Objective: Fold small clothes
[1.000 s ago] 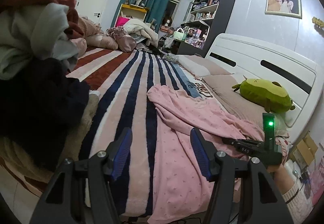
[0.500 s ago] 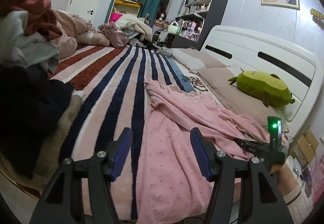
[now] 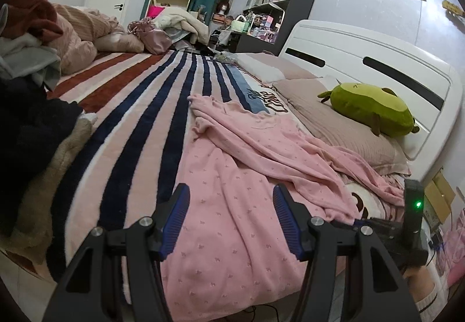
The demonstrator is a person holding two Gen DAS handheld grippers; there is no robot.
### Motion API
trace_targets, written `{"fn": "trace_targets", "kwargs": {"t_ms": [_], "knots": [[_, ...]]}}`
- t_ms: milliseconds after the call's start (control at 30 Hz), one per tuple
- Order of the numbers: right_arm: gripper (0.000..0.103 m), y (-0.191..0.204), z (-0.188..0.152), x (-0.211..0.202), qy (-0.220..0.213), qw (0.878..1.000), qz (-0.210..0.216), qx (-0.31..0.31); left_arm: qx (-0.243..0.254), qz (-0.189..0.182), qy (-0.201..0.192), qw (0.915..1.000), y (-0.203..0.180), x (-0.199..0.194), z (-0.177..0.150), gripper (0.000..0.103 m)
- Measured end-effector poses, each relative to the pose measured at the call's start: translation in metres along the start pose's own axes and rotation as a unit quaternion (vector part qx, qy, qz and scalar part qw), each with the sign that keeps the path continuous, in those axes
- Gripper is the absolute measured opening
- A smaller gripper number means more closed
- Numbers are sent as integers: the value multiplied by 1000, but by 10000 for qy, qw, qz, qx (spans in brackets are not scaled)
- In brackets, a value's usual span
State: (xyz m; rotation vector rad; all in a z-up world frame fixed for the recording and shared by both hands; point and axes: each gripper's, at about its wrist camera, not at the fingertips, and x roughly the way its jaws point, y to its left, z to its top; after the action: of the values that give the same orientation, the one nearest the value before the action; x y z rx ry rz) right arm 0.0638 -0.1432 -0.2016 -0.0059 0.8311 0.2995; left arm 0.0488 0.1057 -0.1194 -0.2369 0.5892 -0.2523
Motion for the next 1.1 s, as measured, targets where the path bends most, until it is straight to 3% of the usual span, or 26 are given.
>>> {"fn": "trace_targets", "kwargs": {"t_ms": [100,300,400,433,500,600,700,800,933,1100], "knots": [[4,-5,4,-22,-255,9975,-514,-402,-23,93,4,10000,2,-2,-2,55],[5,-16,21,-61,-671,9750,-1564,-1430,-11,120,-47,9999,0,-10,-10,55],[9,-21,13,-52,-207,9816,-1132,-1523,-33,138,-48,9999,0,-11,-10,55],[13,-23,5,-42,177,9864,-761,-1449,-44,154,-47,9999,0,-11,-10,55],[34,-26,-4,-27,630,9895,-303,-1266,-54,152,-48,9999,0,-12,-10,55],[47,-33,-4,-33,408,9950,-10,-908,-36,158,-44,9999,1,-13,-9,56],[60,-46,17,-52,-200,9984,209,-490,39,249,-31,9997,4,-9,-8,58],[60,-46,43,-47,-374,9974,174,-588,296,347,-113,9989,9,-2,0,58],[60,-34,87,-1,-170,9955,421,-833,705,440,-49,9965,19,27,24,58],[60,-17,140,58,15,9923,809,-939,856,303,378,9952,36,86,56,57]]}}
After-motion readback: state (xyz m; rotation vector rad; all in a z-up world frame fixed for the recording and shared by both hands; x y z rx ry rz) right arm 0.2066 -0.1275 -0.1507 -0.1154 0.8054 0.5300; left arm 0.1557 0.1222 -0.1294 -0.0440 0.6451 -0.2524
